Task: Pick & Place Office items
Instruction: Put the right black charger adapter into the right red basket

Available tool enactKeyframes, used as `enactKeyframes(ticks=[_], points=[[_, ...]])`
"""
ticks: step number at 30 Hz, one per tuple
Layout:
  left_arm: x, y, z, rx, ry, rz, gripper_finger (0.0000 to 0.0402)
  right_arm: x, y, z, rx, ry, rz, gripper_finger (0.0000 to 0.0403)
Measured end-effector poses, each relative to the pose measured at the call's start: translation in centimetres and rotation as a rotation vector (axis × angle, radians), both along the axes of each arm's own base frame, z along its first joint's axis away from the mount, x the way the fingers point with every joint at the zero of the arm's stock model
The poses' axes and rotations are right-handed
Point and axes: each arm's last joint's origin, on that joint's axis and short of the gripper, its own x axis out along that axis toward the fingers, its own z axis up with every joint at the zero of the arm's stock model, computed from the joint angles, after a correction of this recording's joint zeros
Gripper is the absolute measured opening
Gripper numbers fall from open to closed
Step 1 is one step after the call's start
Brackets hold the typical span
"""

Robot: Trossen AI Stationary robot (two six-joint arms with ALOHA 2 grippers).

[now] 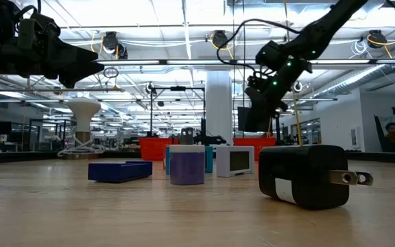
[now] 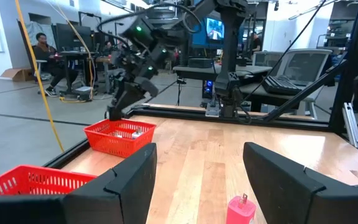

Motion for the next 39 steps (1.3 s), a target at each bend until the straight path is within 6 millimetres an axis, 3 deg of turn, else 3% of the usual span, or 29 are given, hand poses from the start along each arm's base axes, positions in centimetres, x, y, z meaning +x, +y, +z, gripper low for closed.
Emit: enactKeyframes(ticks=[3, 9, 16, 39], points=[[0.0, 0.0, 0.0, 0.000, 0.000, 0.000, 0.0244, 1.0, -1.0, -0.1, 0.011, 0.011, 0.000, 0.0143], [0.0, 0.0, 0.0, 0.000, 0.000, 0.000, 0.0244, 2.3, -2.1, -2.2, 0.060, 0.057, 0.001, 0.0143], [0.0, 0.0, 0.0, 0.000, 0.000, 0.001, 0.0244, 2.6, -2.4, -4.4, 0.110, 0.105, -0.003, 0.0143], [0.0, 0.0, 0.0, 0.000, 0.000, 0.001, 0.0244, 2.9, -2.8, -4.1, 0.062, 0.057, -0.004, 0.0143]])
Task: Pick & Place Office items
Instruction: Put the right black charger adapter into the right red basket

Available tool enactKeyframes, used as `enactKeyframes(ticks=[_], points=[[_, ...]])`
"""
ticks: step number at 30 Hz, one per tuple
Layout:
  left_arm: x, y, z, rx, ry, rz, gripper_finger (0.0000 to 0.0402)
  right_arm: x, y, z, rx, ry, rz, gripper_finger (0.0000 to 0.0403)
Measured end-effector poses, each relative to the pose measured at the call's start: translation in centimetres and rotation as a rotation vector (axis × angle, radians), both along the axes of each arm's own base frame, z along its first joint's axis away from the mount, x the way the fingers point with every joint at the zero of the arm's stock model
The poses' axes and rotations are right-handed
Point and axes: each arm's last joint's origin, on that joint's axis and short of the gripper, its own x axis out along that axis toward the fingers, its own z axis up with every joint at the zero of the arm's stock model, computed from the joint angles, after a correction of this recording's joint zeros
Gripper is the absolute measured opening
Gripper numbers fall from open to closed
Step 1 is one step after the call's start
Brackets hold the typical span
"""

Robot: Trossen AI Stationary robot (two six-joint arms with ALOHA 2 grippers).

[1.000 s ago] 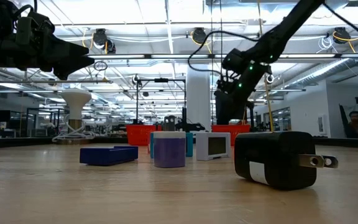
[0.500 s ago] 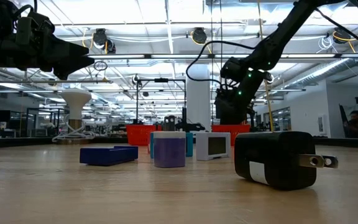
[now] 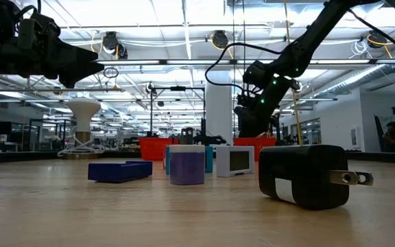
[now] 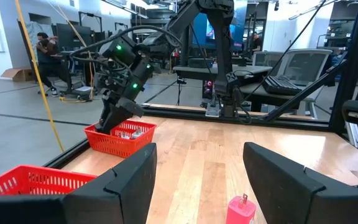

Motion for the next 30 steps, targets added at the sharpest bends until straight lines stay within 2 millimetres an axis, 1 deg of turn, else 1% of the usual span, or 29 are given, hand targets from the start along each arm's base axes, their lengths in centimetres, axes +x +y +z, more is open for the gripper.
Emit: enactKeyframes(ticks=[5, 9, 18, 26, 30], points=[[0.0, 0.0, 0.0, 0.000, 0.000, 0.000, 0.0244, 0.2, 0.0, -1.7, 0.042, 0.043, 0.005, 0.0143], [0.0, 0.0, 0.0, 0.000, 0.000, 0.000, 0.0244, 0.7, 0.0, -2.4, 0.040, 0.041, 0.012, 0.0143], [0.0, 0.0, 0.0, 0.000, 0.000, 0.000, 0.0244, 0.7, 0.0, -2.5, 0.047, 0.048, 0.012, 0.0149], [0.0, 0.0, 0.0, 0.000, 0.000, 0.000, 0.0244, 0.5, 0.2, -2.8, 0.066, 0.068, 0.013, 0.0185], [0.0, 0.0, 0.0, 0.000, 0.000, 0.000, 0.0244, 0.5, 0.2, -2.3, 0.054, 0.053, 0.016, 0.0196]])
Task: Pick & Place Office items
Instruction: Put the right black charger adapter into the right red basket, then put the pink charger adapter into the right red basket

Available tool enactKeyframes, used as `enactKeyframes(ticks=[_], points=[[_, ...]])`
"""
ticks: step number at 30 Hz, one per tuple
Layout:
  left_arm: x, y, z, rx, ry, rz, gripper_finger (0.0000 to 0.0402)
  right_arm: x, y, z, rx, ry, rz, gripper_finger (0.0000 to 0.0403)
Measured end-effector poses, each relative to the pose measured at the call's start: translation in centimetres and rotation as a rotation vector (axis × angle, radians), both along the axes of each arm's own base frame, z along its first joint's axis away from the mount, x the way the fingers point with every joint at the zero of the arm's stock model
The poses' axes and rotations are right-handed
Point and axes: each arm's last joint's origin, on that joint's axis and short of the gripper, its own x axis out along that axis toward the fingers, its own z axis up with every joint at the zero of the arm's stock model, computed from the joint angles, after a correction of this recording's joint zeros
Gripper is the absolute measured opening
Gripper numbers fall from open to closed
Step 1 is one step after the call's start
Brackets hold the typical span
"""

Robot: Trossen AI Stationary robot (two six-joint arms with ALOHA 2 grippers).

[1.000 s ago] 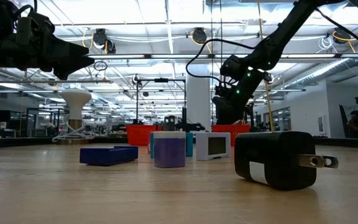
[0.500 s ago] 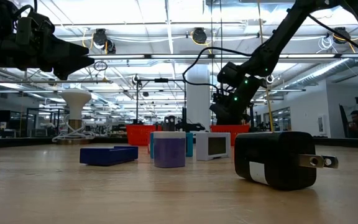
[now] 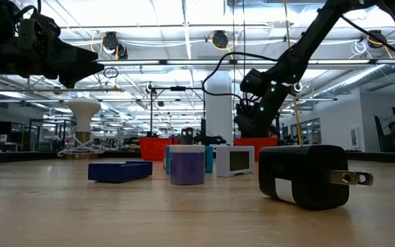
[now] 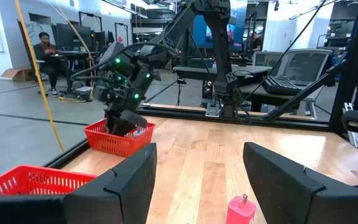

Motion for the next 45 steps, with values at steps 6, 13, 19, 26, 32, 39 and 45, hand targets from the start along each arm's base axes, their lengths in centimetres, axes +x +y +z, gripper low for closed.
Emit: enactKeyframes(ticks=[6, 13, 19, 26, 32, 39, 45], points=[[0.0, 0.0, 0.0, 0.000, 0.000, 0.000, 0.0244, -0.1, 0.1, 1.4, -0.031, -0.031, 0.000, 0.0200], [0.0, 0.0, 0.0, 0.000, 0.000, 0.000, 0.0244, 0.0, 1.0, 3.8, -0.079, -0.081, 0.023, 0.0200], [0.0, 0.0, 0.0, 0.000, 0.000, 0.000, 0.0244, 0.5, 3.1, 6.8, -0.128, -0.139, 0.076, 0.0197], [0.0, 0.0, 0.0, 0.000, 0.000, 0.000, 0.0244, 1.2, 7.1, 10.7, -0.178, -0.218, 0.180, 0.0196], [0.0, 0.0, 0.0, 0.000, 0.000, 0.000, 0.0244, 2.0, 11.7, 13.0, -0.195, -0.274, 0.312, 0.0196], [0.0, 0.0, 0.0, 0.000, 0.000, 0.000, 0.0244, 3.3, 17.9, 13.7, -0.152, -0.284, 0.503, 0.0196], [0.0, 0.0, 0.0, 0.000, 0.000, 0.000, 0.0244, 3.3, 23.9, 13.2, 0.002, -0.231, 0.678, 0.0189]])
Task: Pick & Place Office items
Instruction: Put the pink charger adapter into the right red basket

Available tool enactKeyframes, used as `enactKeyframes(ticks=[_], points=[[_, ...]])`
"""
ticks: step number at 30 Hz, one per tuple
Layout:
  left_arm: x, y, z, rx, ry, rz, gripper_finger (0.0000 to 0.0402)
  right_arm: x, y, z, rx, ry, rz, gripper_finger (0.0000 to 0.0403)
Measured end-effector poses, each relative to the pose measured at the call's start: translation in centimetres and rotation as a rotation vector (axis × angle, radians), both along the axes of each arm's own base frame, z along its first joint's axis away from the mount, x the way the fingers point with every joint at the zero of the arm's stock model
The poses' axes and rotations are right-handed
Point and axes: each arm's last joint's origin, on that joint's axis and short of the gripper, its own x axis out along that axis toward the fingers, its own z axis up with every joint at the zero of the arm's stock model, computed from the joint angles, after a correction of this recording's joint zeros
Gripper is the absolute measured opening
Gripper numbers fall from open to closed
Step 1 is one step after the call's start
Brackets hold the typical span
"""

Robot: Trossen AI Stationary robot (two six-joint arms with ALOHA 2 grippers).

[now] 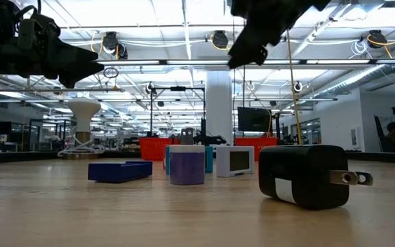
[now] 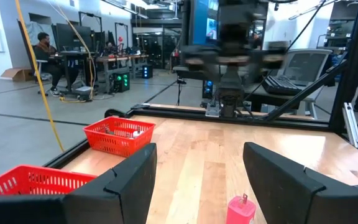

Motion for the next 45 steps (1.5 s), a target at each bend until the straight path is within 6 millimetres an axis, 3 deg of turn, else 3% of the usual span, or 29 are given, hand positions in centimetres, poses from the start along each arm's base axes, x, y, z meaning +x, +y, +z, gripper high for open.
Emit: enactKeyframes(ticks=[7, 14, 21, 32, 45], points=[[0.0, 0.0, 0.0, 0.000, 0.000, 0.000, 0.0244, -2.1, 6.1, -2.2, 0.084, 0.031, 0.156, 0.0168], [0.0, 0.0, 0.0, 0.000, 0.000, 0.000, 0.0244, -6.3, 8.2, -3.6, 0.108, -0.032, 0.154, 0.0149], [0.0, 0.0, 0.0, 0.000, 0.000, 0.000, 0.0244, -10.0, 8.3, -4.1, 0.138, -0.223, 0.186, 0.0139], [0.0, 0.0, 0.0, 0.000, -0.001, 0.000, 0.0244, -15.2, 6.6, -5.1, 0.100, -0.341, 0.229, 0.0136], [0.0, 0.0, 0.0, 0.000, 0.000, 0.000, 0.0244, -18.1, 5.5, -6.7, 0.051, -0.499, 0.257, 0.0132]])
